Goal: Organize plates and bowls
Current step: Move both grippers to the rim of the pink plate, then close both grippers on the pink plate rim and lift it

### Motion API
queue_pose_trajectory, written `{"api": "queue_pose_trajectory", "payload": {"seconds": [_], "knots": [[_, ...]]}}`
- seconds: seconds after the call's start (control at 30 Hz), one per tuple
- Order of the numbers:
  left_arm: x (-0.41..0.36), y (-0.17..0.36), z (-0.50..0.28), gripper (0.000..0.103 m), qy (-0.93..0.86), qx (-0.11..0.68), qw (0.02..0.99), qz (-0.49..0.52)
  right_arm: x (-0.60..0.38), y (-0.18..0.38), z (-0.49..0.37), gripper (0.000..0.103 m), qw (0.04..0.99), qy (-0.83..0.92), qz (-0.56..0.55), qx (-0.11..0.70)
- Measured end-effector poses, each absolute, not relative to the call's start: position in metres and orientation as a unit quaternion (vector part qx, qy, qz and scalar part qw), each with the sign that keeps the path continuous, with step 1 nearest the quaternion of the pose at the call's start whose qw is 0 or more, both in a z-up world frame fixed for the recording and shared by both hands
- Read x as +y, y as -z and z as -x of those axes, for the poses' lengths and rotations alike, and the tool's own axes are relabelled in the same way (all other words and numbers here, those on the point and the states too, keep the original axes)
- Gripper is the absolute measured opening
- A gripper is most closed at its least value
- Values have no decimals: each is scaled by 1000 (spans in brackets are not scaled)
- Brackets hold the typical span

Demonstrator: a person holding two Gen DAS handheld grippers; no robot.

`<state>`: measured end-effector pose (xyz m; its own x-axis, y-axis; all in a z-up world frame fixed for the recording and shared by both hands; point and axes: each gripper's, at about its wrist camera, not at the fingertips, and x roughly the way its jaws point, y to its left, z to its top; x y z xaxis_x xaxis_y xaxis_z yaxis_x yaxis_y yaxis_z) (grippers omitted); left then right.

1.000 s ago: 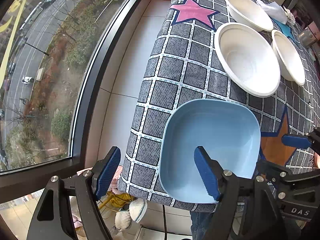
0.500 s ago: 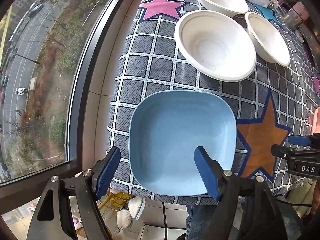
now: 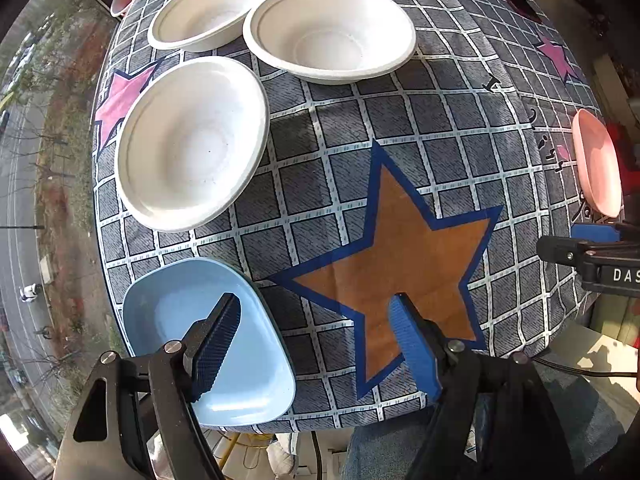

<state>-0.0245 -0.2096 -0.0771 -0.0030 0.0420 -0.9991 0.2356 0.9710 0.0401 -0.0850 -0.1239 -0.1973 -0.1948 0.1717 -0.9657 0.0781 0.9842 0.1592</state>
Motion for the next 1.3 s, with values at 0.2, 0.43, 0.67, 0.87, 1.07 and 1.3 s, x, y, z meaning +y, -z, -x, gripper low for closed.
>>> {"api": "queue_pose_trajectory", "payload": {"seconds": [0.2, 0.43, 0.67, 0.87, 1.07, 1.3], "knots": [[-265, 75, 10, 81, 120, 701, 690, -131, -193, 190, 98, 96, 640, 18, -157, 752], [-330, 75, -10, 81, 170, 699, 676, -157, -260, 190, 116, 96, 635, 82, -198, 742], [-389, 79, -21, 81, 205, 701, 659, -180, -312, 206, 121, 96, 622, 125, -228, 738], [-460, 78, -43, 81, 221, 701, 650, -192, -349, 211, 106, 96, 618, 140, -228, 739], [-517, 86, -65, 81, 219, 708, 645, -187, -369, 216, 89, 96, 617, 149, -215, 742], [-559, 116, -84, 81, 203, 709, 651, -183, -377, 226, 73, 96, 620, 142, -200, 745]]}}
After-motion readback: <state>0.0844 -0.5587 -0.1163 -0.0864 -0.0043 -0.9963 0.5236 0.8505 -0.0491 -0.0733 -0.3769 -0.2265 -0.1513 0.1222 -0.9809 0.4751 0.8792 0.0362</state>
